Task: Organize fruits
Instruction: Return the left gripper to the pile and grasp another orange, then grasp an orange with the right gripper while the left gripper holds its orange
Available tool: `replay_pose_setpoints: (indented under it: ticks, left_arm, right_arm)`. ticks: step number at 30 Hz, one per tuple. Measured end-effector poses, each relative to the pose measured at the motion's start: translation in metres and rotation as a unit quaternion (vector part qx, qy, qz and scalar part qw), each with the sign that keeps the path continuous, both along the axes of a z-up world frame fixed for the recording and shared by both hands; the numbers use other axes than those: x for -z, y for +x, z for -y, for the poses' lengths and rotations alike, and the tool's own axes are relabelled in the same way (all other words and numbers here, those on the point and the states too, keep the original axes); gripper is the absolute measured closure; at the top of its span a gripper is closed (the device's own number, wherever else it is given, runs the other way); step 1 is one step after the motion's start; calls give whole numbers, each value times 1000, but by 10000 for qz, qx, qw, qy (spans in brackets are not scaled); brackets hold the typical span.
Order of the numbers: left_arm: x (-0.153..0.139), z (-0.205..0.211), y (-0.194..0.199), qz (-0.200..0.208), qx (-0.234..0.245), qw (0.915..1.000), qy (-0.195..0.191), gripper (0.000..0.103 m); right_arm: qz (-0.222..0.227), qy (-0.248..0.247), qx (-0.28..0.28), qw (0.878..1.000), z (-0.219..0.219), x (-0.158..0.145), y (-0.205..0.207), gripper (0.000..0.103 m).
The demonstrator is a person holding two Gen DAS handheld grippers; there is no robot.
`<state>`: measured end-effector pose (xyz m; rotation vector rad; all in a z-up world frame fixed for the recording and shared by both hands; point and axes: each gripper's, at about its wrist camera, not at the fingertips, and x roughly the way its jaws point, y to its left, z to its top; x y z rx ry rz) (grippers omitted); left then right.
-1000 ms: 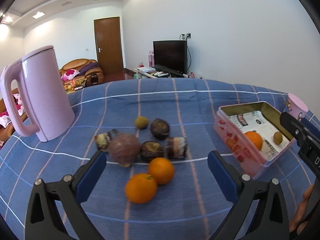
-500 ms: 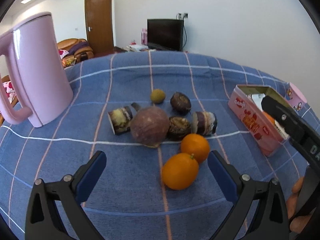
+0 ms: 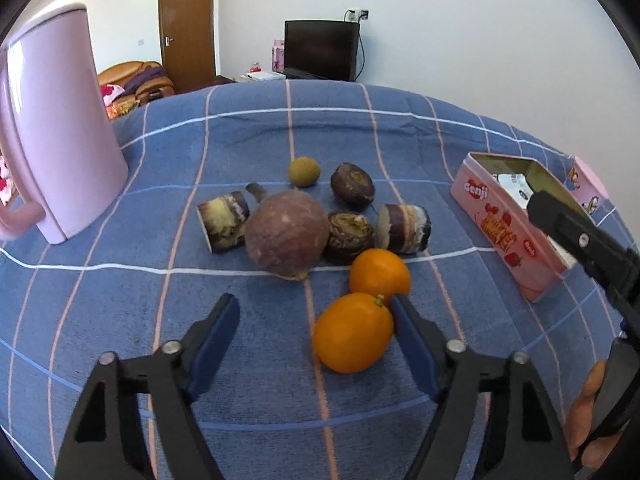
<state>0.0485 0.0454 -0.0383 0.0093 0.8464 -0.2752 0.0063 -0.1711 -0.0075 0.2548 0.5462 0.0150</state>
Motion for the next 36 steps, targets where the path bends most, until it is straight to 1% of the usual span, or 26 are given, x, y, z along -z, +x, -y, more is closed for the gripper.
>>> replay_pose_setpoints:
  ticks: [1,2,3,4,10,13,14,16,18,19,22,24,27,30,31,33,36]
  left_arm:
    - [-1,0,-1,18,23,10000,-46,41]
    - [-1,0,-1,42,48,10000,-59,47]
    - [-2,1,-3,82,81,9999,-60,57]
    - [-3,1,-4,100,117,9999,-62,65]
    - [-4,2,-11,141,216,9996,78,66]
    - [-4,-4,-10,189,20,9994,287,66]
    - [-3,-8,-8,174,-86,9994,303,66]
    - [0,-13,-4,47,-178,9995,256,62]
    - [8,-12,2,-226,-238,9988,358,62]
    - [6,-11,1,-144,-223,9990,359,61]
    - [8,-12,1,-186,-230,9991,296,62]
    - [7,-17,0,-189,-281,9993,162,66]
    - [3,-24,-1,-70,-476,9988,118,66]
    - [-7,-32,-5,288,-749,9967,98,66]
    - [-10,-36,-7,422,-868,9953,94,66]
    - [-16,-45,-9,612,-1100,9920,18,66]
    - [-21,-60,-10,728,-1454,9866,-155,66]
  right_arm:
    - [-14,-6,-26,10000,-1,1,0,17]
    - [-22,-21,-50,10000,-2,1,0,17]
    - [-30,-37,-73,10000,-3,1,0,17]
    - [-35,-45,-88,9999,-4,1,0,17]
    - [-8,-30,-121,9999,-4,0,-2,17]
    - [-44,-1,-133,9999,-3,1,-1,17]
    - [-58,5,-137,9999,-3,1,-1,17]
    - [-99,16,-161,9998,-3,2,0,17]
    - [-144,14,-198,9997,-5,2,2,17]
    - [-174,11,-230,9996,-6,3,3,17]
    - [-174,-31,-228,9996,-7,3,2,17]
    - [-168,-57,-232,9996,-8,3,2,17]
    - [-52,-218,-223,9995,-14,-1,-2,17]
    - [227,-498,-303,9980,-26,-7,-10,17]
    - [215,-559,-426,9973,-32,-7,-9,17]
    - [-6,-511,-738,9960,-42,-3,-2,17]
    - [-364,-491,-1104,9920,-60,4,13,17]
